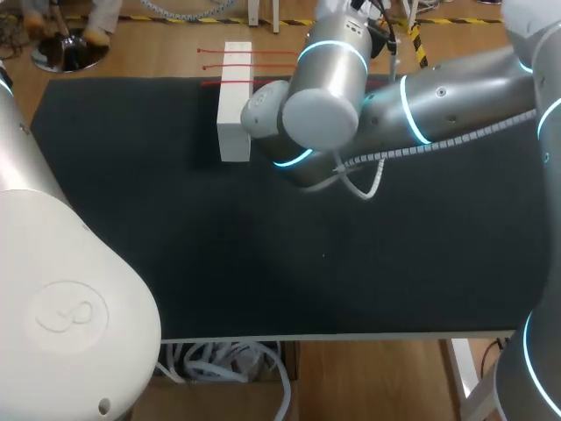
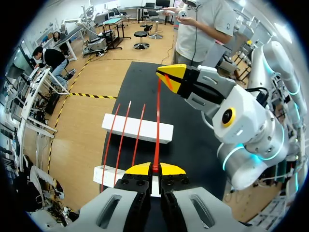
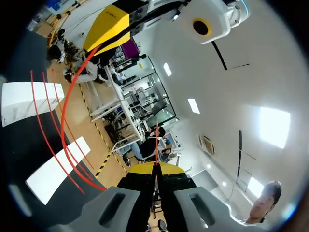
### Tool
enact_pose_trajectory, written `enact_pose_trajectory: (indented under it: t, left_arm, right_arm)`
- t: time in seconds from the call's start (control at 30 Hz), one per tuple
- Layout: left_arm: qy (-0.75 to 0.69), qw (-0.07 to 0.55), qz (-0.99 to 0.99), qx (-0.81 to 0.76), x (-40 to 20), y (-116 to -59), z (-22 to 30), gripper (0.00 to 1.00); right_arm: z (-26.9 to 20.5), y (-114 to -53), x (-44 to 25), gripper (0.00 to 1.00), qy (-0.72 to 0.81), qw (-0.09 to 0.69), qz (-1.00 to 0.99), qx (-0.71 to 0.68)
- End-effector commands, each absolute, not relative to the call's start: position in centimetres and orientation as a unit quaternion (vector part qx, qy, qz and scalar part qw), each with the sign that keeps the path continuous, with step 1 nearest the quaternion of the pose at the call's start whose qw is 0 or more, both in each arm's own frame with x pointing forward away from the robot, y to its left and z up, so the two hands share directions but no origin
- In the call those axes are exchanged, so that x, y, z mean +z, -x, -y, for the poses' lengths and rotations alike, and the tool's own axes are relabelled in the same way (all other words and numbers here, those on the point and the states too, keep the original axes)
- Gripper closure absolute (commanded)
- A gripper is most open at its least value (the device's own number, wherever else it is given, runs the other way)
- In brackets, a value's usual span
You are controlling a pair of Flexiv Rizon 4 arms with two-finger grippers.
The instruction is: Grab the tape and strap the tape.
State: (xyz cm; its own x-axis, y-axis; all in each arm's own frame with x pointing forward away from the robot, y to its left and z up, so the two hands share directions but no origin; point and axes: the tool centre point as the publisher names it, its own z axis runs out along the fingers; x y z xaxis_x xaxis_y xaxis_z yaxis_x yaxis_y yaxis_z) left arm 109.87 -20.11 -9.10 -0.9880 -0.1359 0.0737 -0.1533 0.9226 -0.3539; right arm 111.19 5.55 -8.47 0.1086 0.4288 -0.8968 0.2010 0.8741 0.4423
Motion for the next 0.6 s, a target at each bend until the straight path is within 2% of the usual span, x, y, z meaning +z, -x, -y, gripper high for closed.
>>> enact_pose_trajectory:
  t: [0.03,0.17,0.6]
  left_arm:
    - [-0.074,0.025,0.981,0.18,-8.96,-109.96,20.17,1.0]
    - [-0.074,0.025,0.981,0.18,-8.96,-109.96,20.17,1.0]
    - [-0.074,0.025,0.981,0.18,-8.96,-109.96,20.17,1.0]
  right_arm:
    - [-6.04,-110.87,-7.7,1.0,-0.245,0.702,-0.665,0.076]
    - [-5.94,-110.63,-7.41,1.0,-0.259,0.679,-0.679,0.098]
    - [-5.94,-110.63,-7.41,1.0,-0.259,0.679,-0.679,0.098]
